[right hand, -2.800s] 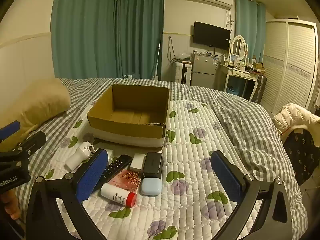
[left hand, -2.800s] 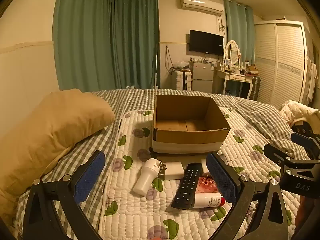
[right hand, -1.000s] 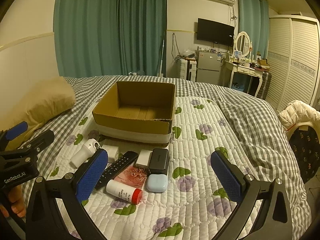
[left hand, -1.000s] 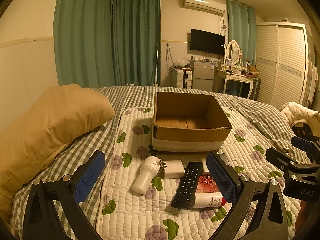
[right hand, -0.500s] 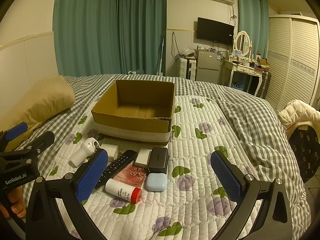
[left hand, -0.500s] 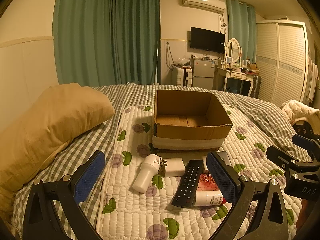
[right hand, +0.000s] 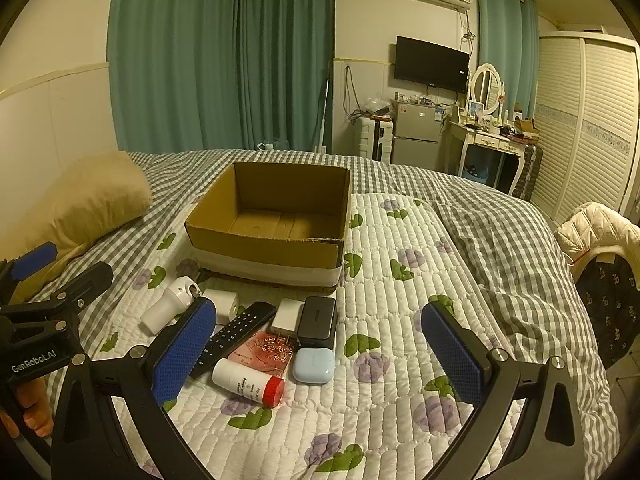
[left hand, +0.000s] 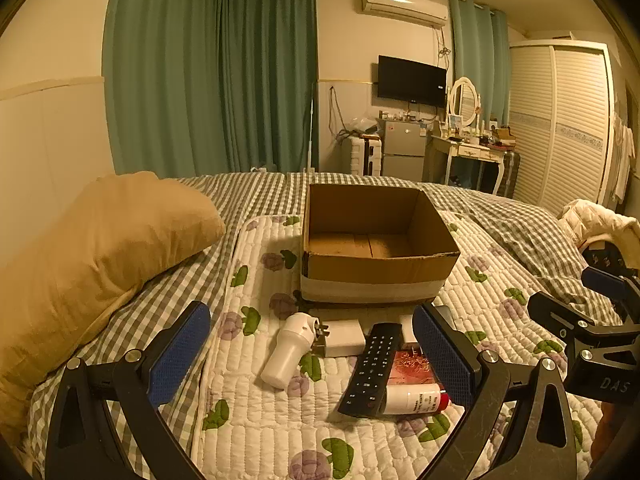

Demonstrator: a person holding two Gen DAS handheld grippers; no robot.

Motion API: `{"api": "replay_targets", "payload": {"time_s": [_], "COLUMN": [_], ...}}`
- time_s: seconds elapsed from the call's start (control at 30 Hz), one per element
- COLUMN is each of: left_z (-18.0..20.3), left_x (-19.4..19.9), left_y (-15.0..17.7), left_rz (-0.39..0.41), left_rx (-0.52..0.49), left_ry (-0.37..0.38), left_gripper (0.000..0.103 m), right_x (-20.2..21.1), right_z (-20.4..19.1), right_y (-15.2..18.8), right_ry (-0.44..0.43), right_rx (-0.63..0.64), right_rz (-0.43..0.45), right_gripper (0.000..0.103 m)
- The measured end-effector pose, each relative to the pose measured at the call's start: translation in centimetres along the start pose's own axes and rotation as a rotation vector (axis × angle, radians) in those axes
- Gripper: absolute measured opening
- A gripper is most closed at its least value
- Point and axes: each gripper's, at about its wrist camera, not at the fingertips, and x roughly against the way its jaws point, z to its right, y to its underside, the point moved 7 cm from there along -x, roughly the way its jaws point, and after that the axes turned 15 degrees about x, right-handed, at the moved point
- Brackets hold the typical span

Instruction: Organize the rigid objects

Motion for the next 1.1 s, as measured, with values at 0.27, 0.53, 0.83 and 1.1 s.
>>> {"api": "replay_targets", "payload": {"time_s": [0.27,0.53,0.83,1.1], "left_z": [0.7,-0.5,1.1,2.8], "left_x": [-0.6,-7.2,-13.0,-17.1], "left_y": [-0.5,4.7,9.9,11.3], "left_rz": [-0.008,-0.220,-0.385,-0.486], "left_rx": [-0.013,-0.017,-0.091,-0.139], "left_ry": [-0.001,-0.066,-0.086,-0.035], "left_gripper": [0.103,0.101,0.097,0.086], "right_x": [0.1,-4.6,-11.3,-15.5], "right_z": [0.5,1.6,0.8,-1.0], "right_y": [-1.1,0.5,5.8,8.0], "right_ry": [-0.008,-0.049,-0.116,-0.186], "right_rx": [0.026,0.069,0.070,0.060], "right_rz": [-0.017,-0.146,-0.318,-0.396], "right_gripper": [0.103,0.103,0.100,0.090]}}
